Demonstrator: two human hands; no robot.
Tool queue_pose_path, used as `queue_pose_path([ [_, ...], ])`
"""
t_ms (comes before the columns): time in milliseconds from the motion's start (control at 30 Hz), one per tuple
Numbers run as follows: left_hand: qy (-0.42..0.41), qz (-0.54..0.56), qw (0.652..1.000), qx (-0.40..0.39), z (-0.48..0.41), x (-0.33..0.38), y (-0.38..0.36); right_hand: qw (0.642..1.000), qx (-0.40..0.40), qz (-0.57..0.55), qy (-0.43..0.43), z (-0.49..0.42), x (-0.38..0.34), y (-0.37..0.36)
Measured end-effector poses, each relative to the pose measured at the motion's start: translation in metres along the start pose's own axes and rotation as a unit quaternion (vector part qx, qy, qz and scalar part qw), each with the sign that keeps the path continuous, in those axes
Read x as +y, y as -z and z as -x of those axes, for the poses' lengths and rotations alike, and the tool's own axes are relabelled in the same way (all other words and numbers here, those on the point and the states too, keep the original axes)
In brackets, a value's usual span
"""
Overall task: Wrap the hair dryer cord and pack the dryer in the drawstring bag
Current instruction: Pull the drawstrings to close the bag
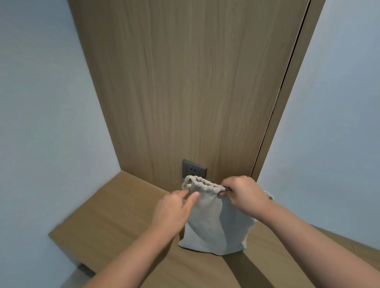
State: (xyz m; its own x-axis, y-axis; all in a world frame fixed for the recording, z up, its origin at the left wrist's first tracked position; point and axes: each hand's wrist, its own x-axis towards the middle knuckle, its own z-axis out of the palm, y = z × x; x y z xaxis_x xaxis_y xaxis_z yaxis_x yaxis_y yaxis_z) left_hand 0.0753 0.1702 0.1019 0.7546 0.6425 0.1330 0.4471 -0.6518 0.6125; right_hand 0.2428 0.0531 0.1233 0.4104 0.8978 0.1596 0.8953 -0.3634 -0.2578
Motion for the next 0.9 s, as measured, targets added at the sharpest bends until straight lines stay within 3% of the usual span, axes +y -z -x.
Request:
queue_pose_path([
  [100, 0.042, 0.213, 0.976, -0.012, -0.010, 0.008, -0.010, 1.000, -0.005, 0.002, 0.017, 0.001, -0.003, 0.000],
  [167, 0.047, 0.278, 0.959, 0.033, -0.019, 0.013, -0.018, 0.999, -0.007, 0.002, 0.031, 0.003, -0.006, 0.002],
  [300, 0.058, 0.270, 0.954, 0.113, -0.024, 0.020, -0.022, 0.999, -0.027, -0.011, 0.027, 0.009, -0.003, 0.011],
  [500, 0.065, 0.269, 0.953, 0.125, -0.032, 0.016, -0.015, 0.982, -0.148, 0.004, -0.114, 0.029, 0.048, 0.043],
  [733, 0.074, 0.367, 0.921, 0.113, -0.034, 0.015, -0.021, 0.959, -0.066, -0.222, -0.162, 0.034, 0.067, 0.046],
  [800, 0.079, 0.375, 0.913, 0.140, -0.033, 0.016, -0.020, 0.920, 0.016, -0.345, -0.185, 0.037, 0.070, 0.046],
  [900, 0.079, 0.363, 0.914, 0.166, -0.035, 0.013, -0.017, 0.780, 0.165, -0.561, -0.222, 0.043, 0.078, 0.052],
])
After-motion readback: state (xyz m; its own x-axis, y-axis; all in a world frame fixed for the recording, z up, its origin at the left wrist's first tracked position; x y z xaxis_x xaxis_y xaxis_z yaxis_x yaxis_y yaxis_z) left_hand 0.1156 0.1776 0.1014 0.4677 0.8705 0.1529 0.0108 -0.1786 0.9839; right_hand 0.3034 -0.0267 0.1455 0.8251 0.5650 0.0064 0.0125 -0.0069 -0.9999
